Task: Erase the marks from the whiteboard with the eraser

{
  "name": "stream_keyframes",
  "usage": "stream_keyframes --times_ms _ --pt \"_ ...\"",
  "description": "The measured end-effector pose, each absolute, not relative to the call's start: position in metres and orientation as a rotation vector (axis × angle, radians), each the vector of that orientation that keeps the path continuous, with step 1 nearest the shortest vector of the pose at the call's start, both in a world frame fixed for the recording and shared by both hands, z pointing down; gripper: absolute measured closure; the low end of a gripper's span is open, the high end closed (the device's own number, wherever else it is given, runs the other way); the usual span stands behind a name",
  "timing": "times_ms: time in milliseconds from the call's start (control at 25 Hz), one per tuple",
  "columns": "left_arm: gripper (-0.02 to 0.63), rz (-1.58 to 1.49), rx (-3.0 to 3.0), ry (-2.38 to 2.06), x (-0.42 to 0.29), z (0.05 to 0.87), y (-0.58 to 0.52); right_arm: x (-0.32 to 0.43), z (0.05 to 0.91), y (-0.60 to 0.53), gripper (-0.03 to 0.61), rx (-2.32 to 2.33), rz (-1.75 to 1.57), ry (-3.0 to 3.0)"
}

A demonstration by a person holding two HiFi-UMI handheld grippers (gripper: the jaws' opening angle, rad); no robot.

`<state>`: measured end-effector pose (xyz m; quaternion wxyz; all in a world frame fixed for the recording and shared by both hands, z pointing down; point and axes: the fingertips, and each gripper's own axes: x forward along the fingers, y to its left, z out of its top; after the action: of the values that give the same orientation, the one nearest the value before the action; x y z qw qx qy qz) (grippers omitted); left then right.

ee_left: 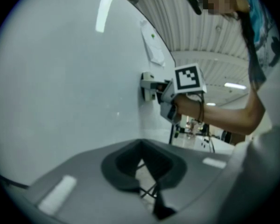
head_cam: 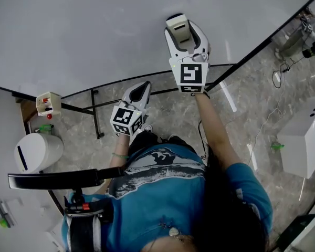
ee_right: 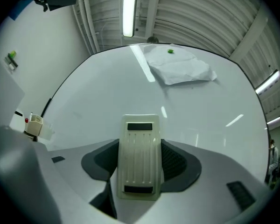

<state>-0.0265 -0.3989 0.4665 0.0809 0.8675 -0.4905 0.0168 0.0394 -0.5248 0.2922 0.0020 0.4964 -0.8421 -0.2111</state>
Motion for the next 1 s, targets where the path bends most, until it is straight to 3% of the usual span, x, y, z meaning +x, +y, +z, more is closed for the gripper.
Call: stream_keyframes --times_ms 280,1000 --pt "0.611 0.048 2.55 -1.516 -0.05 0.471 -0.392 -0.016 0.329 -0.508 0.316 1.486 -0.688 -2.639" --pt "0.611 0.042 2.538 -1.522 -0.023 0.472 -0.379 0.007 0.356 -0.476 0.316 1.328 -0.515 -2.681"
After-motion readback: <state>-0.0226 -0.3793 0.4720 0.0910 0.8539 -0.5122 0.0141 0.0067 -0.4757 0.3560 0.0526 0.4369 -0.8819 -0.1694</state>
